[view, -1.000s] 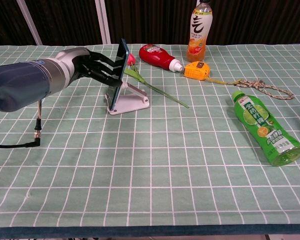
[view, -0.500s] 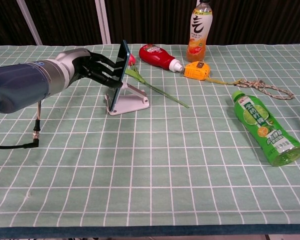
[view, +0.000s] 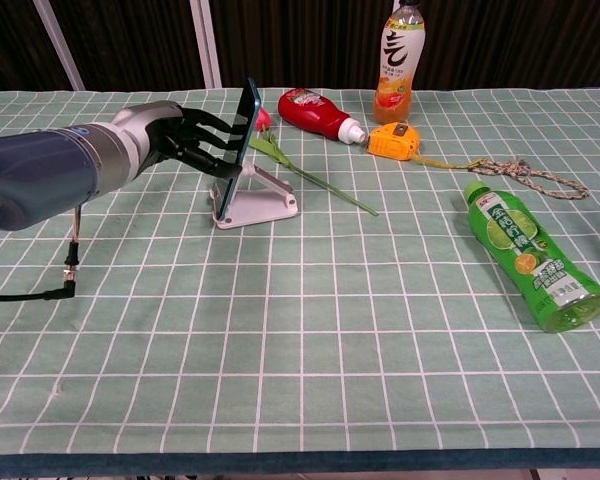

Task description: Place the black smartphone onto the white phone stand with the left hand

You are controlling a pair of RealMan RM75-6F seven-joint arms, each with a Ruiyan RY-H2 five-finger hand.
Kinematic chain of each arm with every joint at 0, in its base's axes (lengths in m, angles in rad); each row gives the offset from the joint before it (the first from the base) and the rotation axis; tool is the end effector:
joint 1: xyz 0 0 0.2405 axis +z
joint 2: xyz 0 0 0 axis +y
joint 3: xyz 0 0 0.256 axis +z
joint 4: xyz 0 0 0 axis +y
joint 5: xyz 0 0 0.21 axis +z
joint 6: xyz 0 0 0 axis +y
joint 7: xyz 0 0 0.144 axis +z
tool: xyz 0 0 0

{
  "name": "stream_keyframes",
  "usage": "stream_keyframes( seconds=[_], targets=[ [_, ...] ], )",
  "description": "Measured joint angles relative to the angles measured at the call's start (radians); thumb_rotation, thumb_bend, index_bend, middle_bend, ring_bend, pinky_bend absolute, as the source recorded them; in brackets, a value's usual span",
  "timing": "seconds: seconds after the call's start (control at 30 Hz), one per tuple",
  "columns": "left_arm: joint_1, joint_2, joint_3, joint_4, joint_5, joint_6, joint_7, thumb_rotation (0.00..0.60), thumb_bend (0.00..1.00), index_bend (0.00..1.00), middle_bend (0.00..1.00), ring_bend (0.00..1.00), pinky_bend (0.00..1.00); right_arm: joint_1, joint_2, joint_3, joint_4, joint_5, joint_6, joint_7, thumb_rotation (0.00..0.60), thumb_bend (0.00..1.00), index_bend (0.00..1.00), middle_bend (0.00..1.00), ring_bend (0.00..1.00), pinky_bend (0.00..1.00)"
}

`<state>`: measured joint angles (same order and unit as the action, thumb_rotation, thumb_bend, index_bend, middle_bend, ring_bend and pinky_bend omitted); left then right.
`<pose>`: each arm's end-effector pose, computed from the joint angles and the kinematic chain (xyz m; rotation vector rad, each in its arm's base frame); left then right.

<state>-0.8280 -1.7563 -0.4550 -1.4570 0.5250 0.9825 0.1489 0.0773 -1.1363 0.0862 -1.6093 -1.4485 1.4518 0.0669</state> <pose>-0.1037 0.3722 -0.0498 -1.2100 -1.7878 -1.1462 -0.3170 -0.1860 0.1573 1.3033 -0.9903 0.9448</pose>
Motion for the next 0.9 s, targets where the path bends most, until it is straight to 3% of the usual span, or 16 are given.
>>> stream_keyframes(
  seconds=[0.2, 0.37, 0.9],
  targets=[
    [0.001, 0.009, 0.004, -0.006, -0.001, -0.003, 0.003, 0.600, 0.21, 0.10, 0.08, 0.00, 0.00, 0.000, 0.000, 0.000, 0.000, -0.001, 0.000, 0.001, 0.600, 0.32, 0.11, 0.06, 0.00, 0.19],
    [0.004, 0.022, 0.008, -0.021, 0.003, -0.005, 0.005, 0.600, 0.11, 0.00, 0.00, 0.00, 0.00, 0.000, 0.000, 0.000, 0.001, -0.001, 0.001, 0.002, 0.600, 0.32, 0.11, 0.06, 0.00, 0.19],
    [0.060, 0.135, 0.063, -0.154, 0.074, 0.020, 0.021, 0.600, 0.06, 0.00, 0.00, 0.00, 0.00, -0.002, -0.001, 0.000, 0.001, -0.002, 0.005, 0.006, 0.600, 0.32, 0.11, 0.06, 0.00, 0.19]
  ],
)
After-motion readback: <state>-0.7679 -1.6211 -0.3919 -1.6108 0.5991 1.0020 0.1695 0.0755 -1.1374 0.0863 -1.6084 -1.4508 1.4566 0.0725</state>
